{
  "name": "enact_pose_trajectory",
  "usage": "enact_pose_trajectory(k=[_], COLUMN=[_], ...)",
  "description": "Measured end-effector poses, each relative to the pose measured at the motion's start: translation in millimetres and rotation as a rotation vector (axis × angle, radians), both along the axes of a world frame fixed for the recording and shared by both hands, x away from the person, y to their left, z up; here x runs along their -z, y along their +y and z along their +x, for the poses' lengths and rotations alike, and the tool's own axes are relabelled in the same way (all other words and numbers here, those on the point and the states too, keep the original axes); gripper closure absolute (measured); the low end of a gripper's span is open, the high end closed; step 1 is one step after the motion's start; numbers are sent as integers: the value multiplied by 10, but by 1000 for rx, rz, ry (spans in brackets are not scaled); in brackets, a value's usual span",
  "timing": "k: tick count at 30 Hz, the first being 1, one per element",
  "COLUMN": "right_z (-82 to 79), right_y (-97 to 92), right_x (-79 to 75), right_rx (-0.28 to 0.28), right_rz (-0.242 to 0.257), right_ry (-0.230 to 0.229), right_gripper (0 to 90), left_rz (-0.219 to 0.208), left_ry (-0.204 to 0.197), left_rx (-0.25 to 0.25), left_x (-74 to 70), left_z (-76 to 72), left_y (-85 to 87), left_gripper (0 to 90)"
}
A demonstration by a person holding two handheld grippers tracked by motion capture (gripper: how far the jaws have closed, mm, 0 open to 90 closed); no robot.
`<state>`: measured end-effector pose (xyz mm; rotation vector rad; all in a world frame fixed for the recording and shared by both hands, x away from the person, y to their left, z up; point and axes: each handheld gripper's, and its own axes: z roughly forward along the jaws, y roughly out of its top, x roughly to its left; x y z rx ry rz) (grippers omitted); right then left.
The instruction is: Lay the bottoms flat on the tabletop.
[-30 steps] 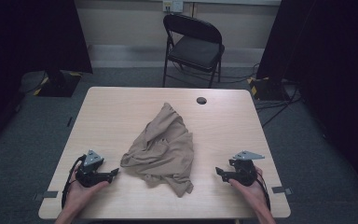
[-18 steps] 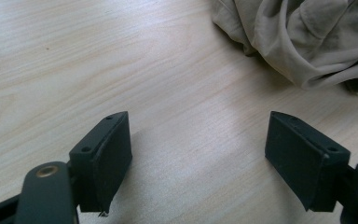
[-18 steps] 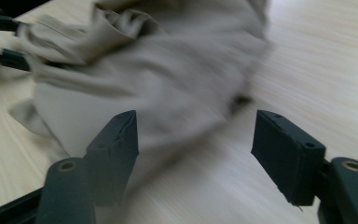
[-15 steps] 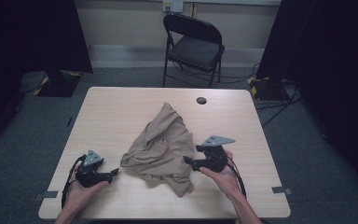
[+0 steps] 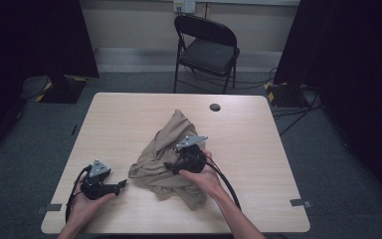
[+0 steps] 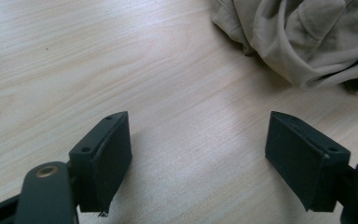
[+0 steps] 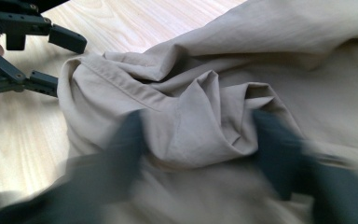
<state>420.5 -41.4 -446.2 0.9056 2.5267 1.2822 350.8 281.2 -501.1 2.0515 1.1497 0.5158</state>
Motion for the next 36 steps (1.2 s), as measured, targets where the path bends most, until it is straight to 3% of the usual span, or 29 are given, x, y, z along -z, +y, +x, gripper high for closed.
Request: enact_pose_trajectory(k=[4,8,13,17,25,29,31,34,36], right_z=[-20,-64,-77,-84,-258,-442,-515,-618,-649], right_y=[-14,-233,-750,-1176,-2155,-2625,-2764,-2817,-2702], right_x=[-2,-167,-412,-434,-178,-11,55,94,41], right_rx=[-2,26,139,229,446,574,616,605,539], right_rz=[42,87,128,112,78,25,6,38,87], right_ry=[-15,-67,-136,-142,-99,-76,-62,-49,-66], right_gripper=[833,878,880,880,879,877,848,598,542], left_rz=[-1,-3,3,-1,-5,-9,-13,-5,-1], left_ry=[1,1,0,0,1,2,2,2,0], left_rx=[0,1,2,0,-2,1,-4,-8,-10], left_x=[0,1,-1,0,-1,-2,0,1,-1], left_z=[0,0,1,0,1,3,3,9,13], left_y=[2,-1,3,2,10,16,14,1,2], left_gripper=[219,219,220,220,228,228,228,229,227])
